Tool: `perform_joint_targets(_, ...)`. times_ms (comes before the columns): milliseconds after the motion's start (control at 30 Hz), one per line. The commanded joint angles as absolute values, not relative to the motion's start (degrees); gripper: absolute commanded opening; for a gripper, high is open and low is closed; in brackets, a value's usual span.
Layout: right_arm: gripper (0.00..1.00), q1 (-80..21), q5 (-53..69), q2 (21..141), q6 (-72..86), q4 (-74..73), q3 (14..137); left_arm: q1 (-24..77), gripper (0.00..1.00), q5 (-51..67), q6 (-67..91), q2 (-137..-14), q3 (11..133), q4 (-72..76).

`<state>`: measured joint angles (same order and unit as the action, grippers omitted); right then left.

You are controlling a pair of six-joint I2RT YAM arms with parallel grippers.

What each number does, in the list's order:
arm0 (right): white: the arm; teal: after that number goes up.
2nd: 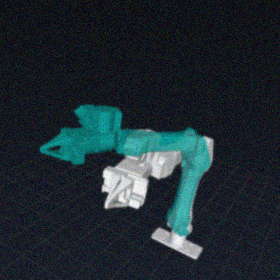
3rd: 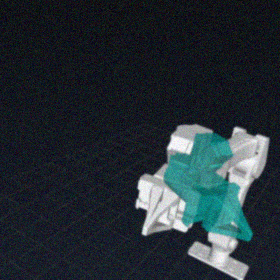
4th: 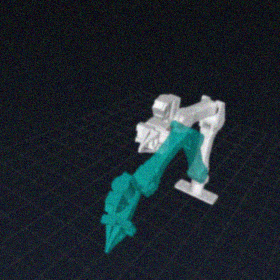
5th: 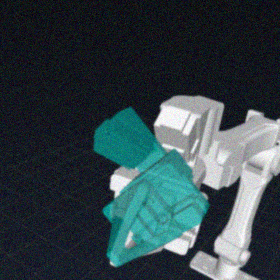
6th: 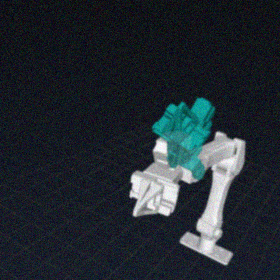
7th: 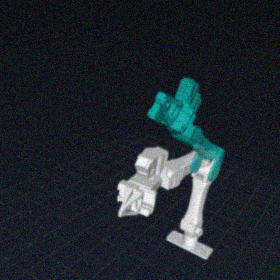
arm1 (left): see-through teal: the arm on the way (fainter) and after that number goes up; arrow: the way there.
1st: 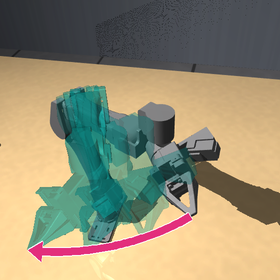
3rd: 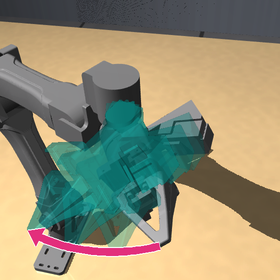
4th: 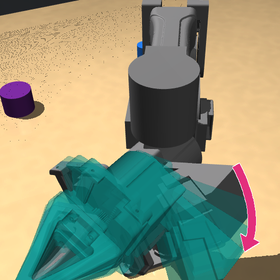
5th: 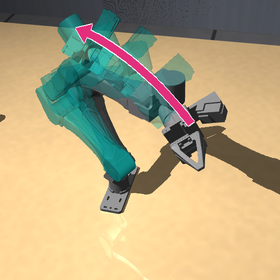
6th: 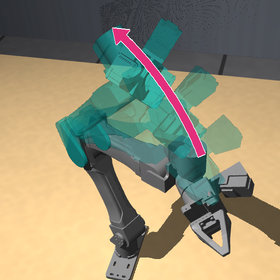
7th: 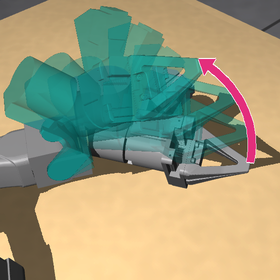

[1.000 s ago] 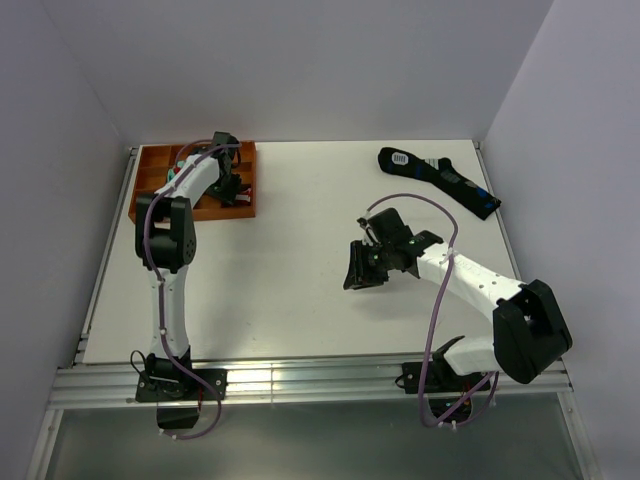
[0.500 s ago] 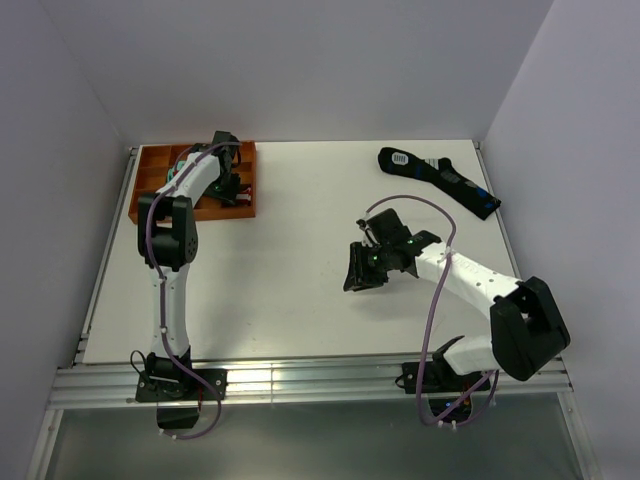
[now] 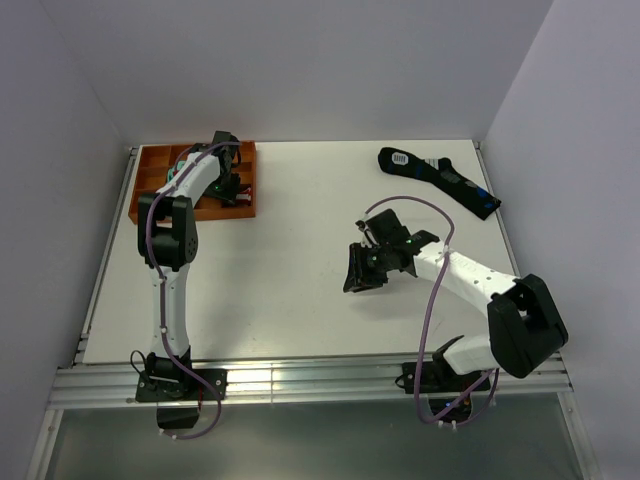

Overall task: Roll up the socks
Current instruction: Place the sock in the storage box.

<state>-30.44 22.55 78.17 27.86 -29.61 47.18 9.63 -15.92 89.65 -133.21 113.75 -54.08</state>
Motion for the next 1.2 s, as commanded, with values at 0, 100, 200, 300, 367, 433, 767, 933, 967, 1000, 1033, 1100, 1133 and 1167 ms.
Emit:
perform_joint_targets(0,0.38,-30.1,22.9,78.5,26.9,-28.3,47.6,6.9,0.34,-22.0,89.1,-133.9,111.8,-63.9)
perform_joint_targets(100,0.38,-30.1,23.1,78.6,26.8,-28.0,47.6,6.8,0.41,-22.1,88.9,-133.8,112.5,-64.3)
perform_joint_targets(200,0.38,-30.1,23.0,78.7,26.9,-28.0,47.5,6.6,0.46,-22.0,88.6,-133.8,112.9,-64.6)
perform_joint_targets(300,0.38,-30.1,23.1,79.0,26.9,-27.9,47.6,6.4,0.51,-21.9,88.3,-133.7,113.3,-64.9)
perform_joint_targets(367,0.38,-30.1,23.1,79.1,26.9,-27.9,47.7,6.3,0.53,-21.7,88.2,-133.6,113.4,-64.6)
perform_joint_targets(433,0.38,-30.1,23.0,79.0,26.9,-27.9,47.7,6.3,0.55,-21.5,87.6,-133.6,113.7,-64.4)
perform_joint_targets(767,0.38,-30.1,23.2,79.5,26.8,-27.8,47.7,6.1,0.64,-20.3,84.6,-133.8,116.7,-64.0)
perform_joint_targets(933,0.38,-30.1,23.4,79.8,26.9,-27.7,47.8,6.1,0.67,-19.4,84.4,-133.7,118.4,-64.1)
perform_joint_targets(967,0.37,-30.1,23.4,79.8,27.0,-27.6,47.8,6.1,0.67,-19.4,84.3,-133.8,118.6,-64.0)
perform_joint_targets(1000,0.37,-30.1,23.4,79.8,26.8,-27.6,47.8,6.1,0.67,-19.4,84.0,-133.9,119.6,-64.6)
perform_joint_targets(1033,0.37,-30.1,23.3,79.8,26.9,-27.6,47.8,6.1,0.67,-19.4,84.1,-133.9,120.0,-64.6)
perform_joint_targets(1100,0.37,-30.1,23.3,79.9,26.9,-27.6,47.6,6.1,0.67,-19.5,84.2,-133.9,120.7,-65.3)
perform_joint_targets(1133,0.37,-30.1,23.3,79.9,26.8,-27.5,47.6,6.1,0.67,-19.4,84.0,-133.9,121.1,-65.5)
perform_joint_targets(1167,0.37,-30.1,23.3,79.9,26.9,-27.5,47.6,6.1,0.67,-19.5,83.9,-133.9,121.2,-65.7)
